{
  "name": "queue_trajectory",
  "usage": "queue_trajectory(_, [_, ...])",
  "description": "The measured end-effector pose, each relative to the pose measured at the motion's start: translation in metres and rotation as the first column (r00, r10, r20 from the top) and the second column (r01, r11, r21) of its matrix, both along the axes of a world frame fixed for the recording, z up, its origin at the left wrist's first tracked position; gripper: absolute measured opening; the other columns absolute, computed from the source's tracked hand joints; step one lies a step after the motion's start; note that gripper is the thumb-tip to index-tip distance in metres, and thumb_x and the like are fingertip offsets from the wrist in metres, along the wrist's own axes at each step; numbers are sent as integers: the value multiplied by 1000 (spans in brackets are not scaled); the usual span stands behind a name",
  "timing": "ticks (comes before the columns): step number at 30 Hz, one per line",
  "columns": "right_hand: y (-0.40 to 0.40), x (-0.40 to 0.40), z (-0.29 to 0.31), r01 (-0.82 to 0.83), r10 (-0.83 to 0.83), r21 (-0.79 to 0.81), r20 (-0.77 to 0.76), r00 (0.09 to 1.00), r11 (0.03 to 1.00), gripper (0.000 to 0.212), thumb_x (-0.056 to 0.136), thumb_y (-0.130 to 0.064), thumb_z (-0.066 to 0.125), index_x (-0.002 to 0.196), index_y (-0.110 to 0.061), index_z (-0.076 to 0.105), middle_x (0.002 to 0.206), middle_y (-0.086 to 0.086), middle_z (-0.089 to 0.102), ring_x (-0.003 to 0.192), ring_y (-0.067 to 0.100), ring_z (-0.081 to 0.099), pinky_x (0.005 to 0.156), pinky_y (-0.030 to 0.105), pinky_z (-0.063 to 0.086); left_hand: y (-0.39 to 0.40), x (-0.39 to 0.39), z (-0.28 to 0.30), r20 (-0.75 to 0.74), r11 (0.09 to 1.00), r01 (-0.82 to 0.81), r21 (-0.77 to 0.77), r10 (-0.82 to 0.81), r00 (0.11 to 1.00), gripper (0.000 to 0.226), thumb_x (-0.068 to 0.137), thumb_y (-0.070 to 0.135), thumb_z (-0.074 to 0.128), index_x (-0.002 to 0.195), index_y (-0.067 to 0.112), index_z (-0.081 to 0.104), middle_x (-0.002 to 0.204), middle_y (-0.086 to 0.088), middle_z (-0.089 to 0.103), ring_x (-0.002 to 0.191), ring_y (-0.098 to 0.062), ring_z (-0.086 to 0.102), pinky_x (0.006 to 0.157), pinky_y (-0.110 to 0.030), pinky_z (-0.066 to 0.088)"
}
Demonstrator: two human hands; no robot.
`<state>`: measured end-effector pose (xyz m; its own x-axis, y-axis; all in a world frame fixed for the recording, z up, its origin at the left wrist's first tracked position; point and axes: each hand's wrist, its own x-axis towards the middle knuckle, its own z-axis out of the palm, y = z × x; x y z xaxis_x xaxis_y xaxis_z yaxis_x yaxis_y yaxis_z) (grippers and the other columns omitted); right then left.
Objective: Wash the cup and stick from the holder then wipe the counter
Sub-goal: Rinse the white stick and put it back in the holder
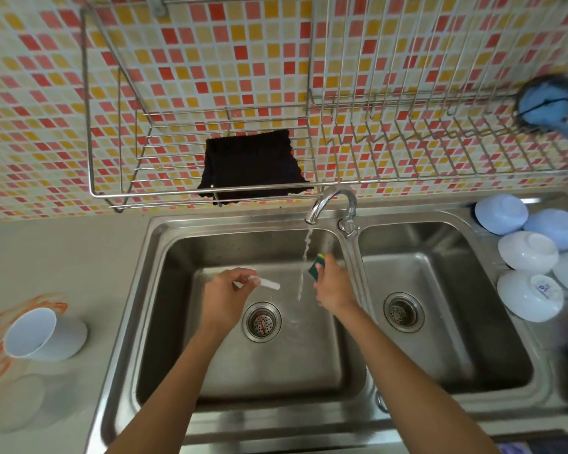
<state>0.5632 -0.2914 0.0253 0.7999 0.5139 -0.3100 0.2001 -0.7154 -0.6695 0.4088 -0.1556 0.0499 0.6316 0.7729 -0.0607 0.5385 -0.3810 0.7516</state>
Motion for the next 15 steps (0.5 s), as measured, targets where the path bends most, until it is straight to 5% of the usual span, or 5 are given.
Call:
queue_trajectory(6, [15,-47,32,-89,68,88,221,973,992,27,103,-14,39,127,-6,48,110,16,67,96,29,66,71,36,51,-12,-12,18,63,905,88,416,-125,990,15,83,23,75,96,16,75,85,1,69,78,-19,58,67,-31,51])
queue_trajectory(11, [7,-74,2,-117,116,-117,-16,993,986,29,103,-10,34,128,-5,46,118,20,63,105,31,60,71,28,34,-22,-44,-9,-232,955,210,211,-160,960,16,86,26,69,96,14,74,88,-4,68,94,-25,58,77,-35,50])
queue_trajectory(15, [6,-85,15,-76,75,12,71,995,997,25,103,-10,36,124,-6,48,112,18,64,98,32,61,73,35,40,-22,-61,0,-105,928,137,345,-107,989,11,80,21,76,89,13,75,80,-4,69,82,-26,59,69,-35,53])
